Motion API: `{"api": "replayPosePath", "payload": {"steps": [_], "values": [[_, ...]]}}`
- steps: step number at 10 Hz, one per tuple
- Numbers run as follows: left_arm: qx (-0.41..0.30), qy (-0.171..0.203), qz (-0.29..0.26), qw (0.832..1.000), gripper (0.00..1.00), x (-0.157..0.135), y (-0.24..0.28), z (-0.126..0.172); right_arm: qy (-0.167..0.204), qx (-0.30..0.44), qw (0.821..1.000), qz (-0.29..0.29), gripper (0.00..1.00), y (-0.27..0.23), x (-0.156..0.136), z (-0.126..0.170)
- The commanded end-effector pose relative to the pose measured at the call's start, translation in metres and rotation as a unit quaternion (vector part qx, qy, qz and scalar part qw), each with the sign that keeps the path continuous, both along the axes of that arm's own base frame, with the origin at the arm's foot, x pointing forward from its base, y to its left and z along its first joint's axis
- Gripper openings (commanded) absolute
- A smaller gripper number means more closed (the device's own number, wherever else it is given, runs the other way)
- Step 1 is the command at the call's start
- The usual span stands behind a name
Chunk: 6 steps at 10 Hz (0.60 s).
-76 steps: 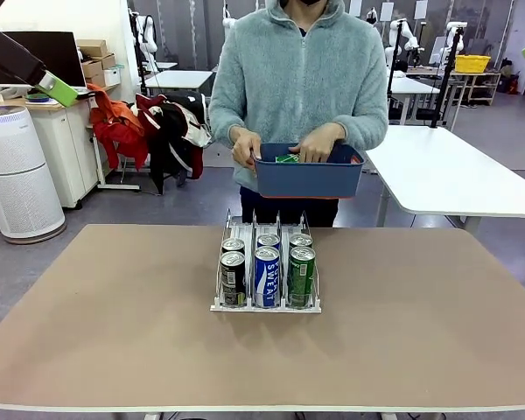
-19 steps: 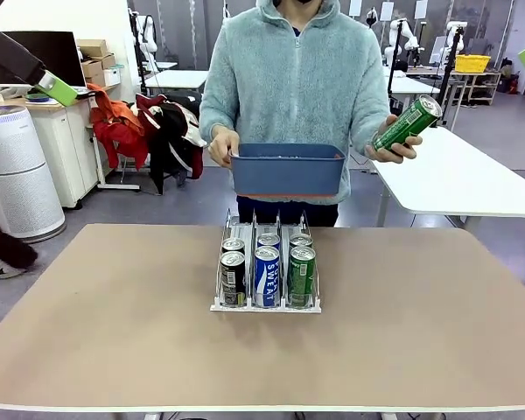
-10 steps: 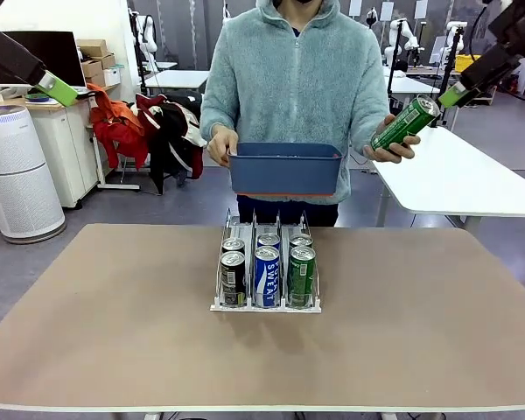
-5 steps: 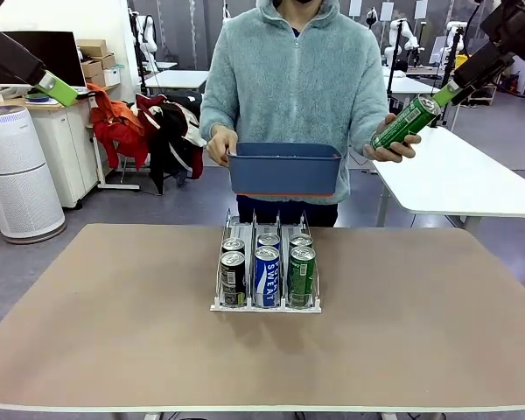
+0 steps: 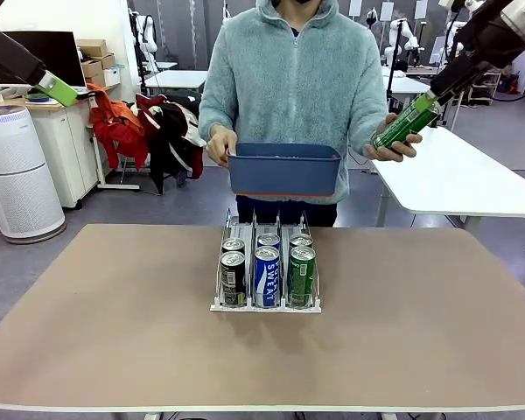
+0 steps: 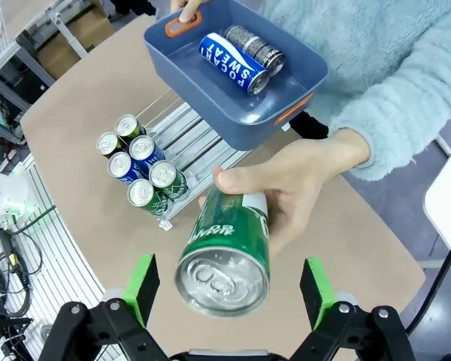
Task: Fill the beverage cans into the dispenser.
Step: Pick up the Sprite handed by the human.
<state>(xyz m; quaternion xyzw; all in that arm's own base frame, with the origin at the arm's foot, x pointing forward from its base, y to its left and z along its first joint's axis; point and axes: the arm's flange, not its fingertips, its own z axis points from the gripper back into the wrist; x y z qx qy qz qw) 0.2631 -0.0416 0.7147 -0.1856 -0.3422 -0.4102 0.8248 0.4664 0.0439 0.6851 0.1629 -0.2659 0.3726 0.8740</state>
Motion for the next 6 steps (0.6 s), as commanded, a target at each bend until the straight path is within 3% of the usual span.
{"api": "replayPosePath", "payload": {"steps": [1, 6], "values": [[-0.001, 0.003, 0.002, 1.000, 1.00, 0.001, 0.000, -0.001, -0.008, -0.018, 1.000, 0.000, 1.00, -0.001, 0.009, -0.004], [-0.001, 0.003, 0.002, 1.000, 1.00, 0.001, 0.000, -0.001, 0.008, -0.013, 1.000, 0.006, 1.00, 0.008, 0.015, -0.018]]}}
